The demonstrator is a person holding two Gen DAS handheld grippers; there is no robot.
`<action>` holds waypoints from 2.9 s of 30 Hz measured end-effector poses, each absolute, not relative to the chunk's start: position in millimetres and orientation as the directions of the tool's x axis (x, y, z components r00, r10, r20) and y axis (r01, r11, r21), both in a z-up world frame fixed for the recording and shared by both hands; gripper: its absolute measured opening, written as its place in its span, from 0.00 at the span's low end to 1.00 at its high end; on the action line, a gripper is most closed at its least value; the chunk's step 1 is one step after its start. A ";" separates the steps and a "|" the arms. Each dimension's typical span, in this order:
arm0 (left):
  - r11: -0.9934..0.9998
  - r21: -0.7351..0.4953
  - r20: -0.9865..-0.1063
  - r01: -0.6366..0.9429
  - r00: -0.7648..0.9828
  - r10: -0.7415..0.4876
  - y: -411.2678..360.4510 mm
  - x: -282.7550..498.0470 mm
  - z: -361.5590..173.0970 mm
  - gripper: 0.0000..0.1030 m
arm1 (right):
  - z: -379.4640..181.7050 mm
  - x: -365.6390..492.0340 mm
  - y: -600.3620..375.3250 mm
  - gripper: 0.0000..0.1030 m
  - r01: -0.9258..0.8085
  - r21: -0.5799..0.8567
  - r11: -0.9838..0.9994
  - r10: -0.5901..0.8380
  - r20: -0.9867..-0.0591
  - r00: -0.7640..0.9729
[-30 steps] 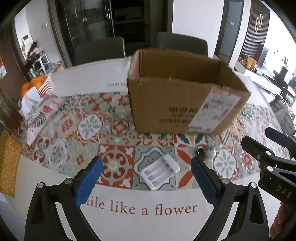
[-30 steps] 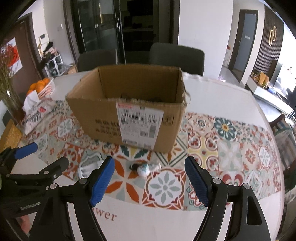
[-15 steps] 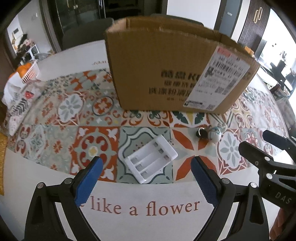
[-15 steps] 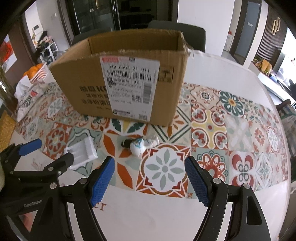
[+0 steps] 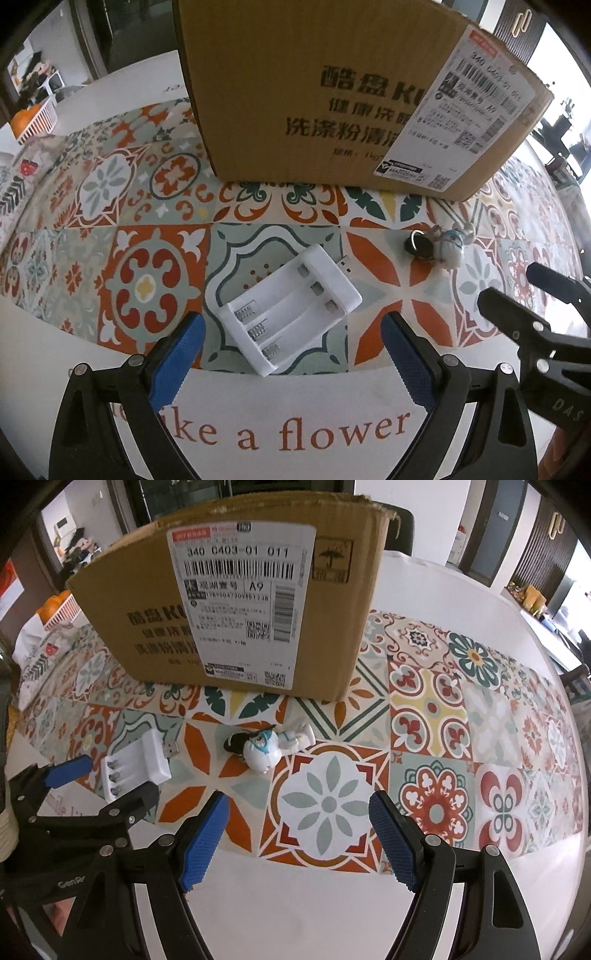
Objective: Organize rigid objects
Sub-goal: 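Grasp the white battery charger with the left gripper while the right grasps the astronaut figurine, then lift the battery charger and figurine and carry both toward the box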
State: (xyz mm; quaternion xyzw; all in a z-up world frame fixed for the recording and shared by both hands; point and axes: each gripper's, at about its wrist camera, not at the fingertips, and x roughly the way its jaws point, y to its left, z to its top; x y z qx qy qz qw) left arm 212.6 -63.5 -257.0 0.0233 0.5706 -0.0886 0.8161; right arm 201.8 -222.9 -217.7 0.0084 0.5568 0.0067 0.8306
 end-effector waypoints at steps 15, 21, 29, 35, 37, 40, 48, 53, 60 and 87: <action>0.987 -0.038 -0.940 0.158 0.330 -0.089 -63.6 228.4 -274.6 0.89 | -229.2 212.5 -223.1 0.76 0.003 0.014 1.000 0.012 -0.937 0.350; 0.985 -0.046 -0.936 0.168 0.338 -0.101 -62.8 226.2 -272.2 0.86 | -229.8 210.9 -223.2 0.76 0.003 0.022 1.000 0.019 -0.936 0.350; 0.980 -0.031 -0.925 0.197 0.366 -0.102 -61.0 215.3 -262.0 0.86 | -225.2 208.7 -225.0 0.76 -0.015 0.059 0.998 0.060 -0.918 0.391; 0.975 0.052 -0.899 0.215 0.436 -0.048 -63.2 210.1 -243.7 0.86 | -225.6 215.4 -223.0 0.76 -0.050 0.092 0.994 0.105 -0.900 0.423; 0.974 0.069 -0.891 0.217 0.452 -0.037 -60.9 210.0 -239.8 0.86 | -226.4 219.0 -221.0 0.76 -0.063 0.094 0.994 0.112 -0.895 0.432; 0.974 0.078 -0.887 0.213 0.461 -0.030 -59.7 213.9 -236.3 0.86 | -228.7 226.0 -218.1 0.75 -0.085 0.103 0.991 0.130 -0.888 0.440; 0.977 0.082 -0.885 0.198 0.465 -0.020 -64.1 224.5 -237.8 0.86 | -237.3 241.7 -220.3 0.75 -0.108 0.115 0.987 0.151 -0.884 0.442; 0.976 0.086 -0.886 0.198 0.463 -0.016 -65.3 227.3 -239.7 0.86 | -248.7 250.8 -221.8 0.75 -0.105 0.125 0.987 0.158 -0.894 0.420; 0.976 0.094 -0.891 0.196 0.454 -0.006 -63.0 228.1 -244.3 0.86 | -259.1 254.3 -213.1 0.60 -0.124 0.123 0.985 0.163 -0.898 0.408; 0.968 0.104 -0.855 0.227 0.517 -0.029 -72.7 210.1 -207.7 0.86 | -218.9 214.8 -220.5 0.52 -0.050 0.135 0.990 0.142 -0.864 0.483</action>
